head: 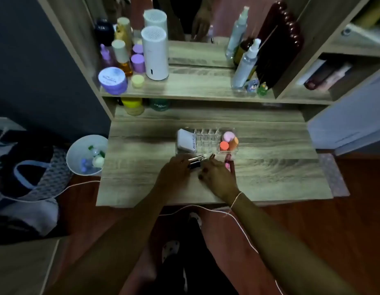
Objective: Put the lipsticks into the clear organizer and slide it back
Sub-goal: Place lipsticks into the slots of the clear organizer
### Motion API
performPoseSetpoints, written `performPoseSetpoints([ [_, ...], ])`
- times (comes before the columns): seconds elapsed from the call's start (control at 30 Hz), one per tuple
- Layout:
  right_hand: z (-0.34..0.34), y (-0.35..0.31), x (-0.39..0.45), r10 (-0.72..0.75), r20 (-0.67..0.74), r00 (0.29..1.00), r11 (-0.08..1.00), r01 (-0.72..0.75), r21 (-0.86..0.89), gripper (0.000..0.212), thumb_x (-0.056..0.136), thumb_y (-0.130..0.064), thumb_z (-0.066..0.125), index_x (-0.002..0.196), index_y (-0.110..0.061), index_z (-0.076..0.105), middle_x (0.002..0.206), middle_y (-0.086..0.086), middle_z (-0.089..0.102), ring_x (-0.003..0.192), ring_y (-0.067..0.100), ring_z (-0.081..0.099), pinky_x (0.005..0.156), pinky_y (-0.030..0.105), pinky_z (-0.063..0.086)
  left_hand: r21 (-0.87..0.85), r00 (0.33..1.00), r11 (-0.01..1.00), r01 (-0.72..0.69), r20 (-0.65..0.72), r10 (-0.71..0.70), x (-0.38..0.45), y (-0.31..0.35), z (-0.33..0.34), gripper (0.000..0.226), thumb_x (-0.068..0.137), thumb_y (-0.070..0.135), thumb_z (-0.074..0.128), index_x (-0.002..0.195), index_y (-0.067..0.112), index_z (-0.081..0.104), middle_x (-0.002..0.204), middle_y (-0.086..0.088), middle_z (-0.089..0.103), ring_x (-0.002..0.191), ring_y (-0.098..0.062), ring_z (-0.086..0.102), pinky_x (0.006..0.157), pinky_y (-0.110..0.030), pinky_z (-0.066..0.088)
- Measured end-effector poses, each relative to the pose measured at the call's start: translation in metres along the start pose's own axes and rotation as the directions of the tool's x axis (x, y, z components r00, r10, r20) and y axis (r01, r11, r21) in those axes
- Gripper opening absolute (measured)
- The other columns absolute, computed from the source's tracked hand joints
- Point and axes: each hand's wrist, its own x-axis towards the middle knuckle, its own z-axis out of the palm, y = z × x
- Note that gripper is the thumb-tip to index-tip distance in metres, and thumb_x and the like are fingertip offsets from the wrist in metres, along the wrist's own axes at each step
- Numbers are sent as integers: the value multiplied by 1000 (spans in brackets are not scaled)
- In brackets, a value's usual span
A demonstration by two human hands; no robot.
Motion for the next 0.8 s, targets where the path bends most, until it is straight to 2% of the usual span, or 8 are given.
performPoseSetpoints([
  [0.1, 6, 7, 17, -12, 28, 1000, 1000, 12, 4, 30, 88, -15, 56, 118, -13, 59, 122, 10, 60, 115, 28, 53, 85, 37, 40, 20, 998, 1000, -15, -54, 16, 7, 2, 9, 39, 92, 22, 54, 131, 19, 52, 131, -11, 56, 111, -29, 55, 86, -41, 50],
  [0.23, 4, 17, 36, -68, 69, 995, 997, 70, -13, 37, 81, -10, 65, 117, -9, 59, 116, 14, 60, 108, 30, 56, 85, 39, 46, 67, 998, 998, 2, -59, 2, 15, 4, 18, 34, 88, 19, 58, 121, 10, 60, 117, -16, 63, 100, -33, 61, 77, -43, 53],
  [0.4, 6, 25, 51, -146, 132, 980, 987, 154, -49, 34, 89, -10, 55, 123, -12, 54, 116, 12, 57, 105, 28, 56, 86, 40, 50, 47, 995, 996, 73, -71, -70, 17, 6, 23, 32, 85, 14, 65, 115, 5, 62, 113, -19, 65, 98, -34, 63, 80, -43, 54],
  [0.5, 7, 25, 58, -171, 152, 973, 980, 185, -78, 32, 90, -10, 53, 122, -12, 53, 112, 12, 56, 101, 29, 56, 78, 41, 50, -71, 974, 978, 196, -101, -202, 12, 4, 20, 26, 89, 19, 61, 114, 12, 62, 109, -13, 66, 94, -27, 63, 80, -40, 53],
  [0.57, 8, 24, 62, -184, 156, 971, 976, 199, -86, 26, 91, -10, 53, 117, -8, 55, 110, 14, 56, 98, 31, 57, 75, 43, 51, -73, 954, 961, 268, -118, -275, 2, -1, 17, 24, 89, 19, 60, 112, 16, 62, 104, -10, 65, 90, -24, 61, 76, -36, 50],
  [0.67, 11, 22, 66, -195, 159, 968, 970, 215, -117, 25, 94, -10, 50, 118, -5, 54, 113, 15, 55, 100, 31, 57, 77, 41, 53, 33, 951, 960, 277, -153, -269, -14, -12, 18, 38, 76, 4, 70, 114, 6, 62, 105, -19, 63, 90, -34, 62, 77, -39, 52],
  [0.73, 12, 20, 67, -201, 151, 968, 971, 217, -97, 24, 95, -11, 49, 117, -4, 55, 114, 16, 56, 101, 32, 57, 78, 41, 50, 7, 922, 936, 353, -174, -346, -23, -16, 15, 31, 80, 5, 68, 110, 0, 61, 101, -23, 61, 88, -38, 60, 76, -44, 52],
  [0.8, 11, 16, 67, -212, 117, 970, 974, 220, -61, 22, 95, -14, 47, 112, -5, 57, 110, 16, 58, 98, 32, 59, 76, 41, 49, -79, 896, 923, 376, -224, -384, -26, -20, 12, 24, 87, 10, 62, 109, 1, 58, 99, -21, 58, 84, -36, 58, 73, -42, 49],
])
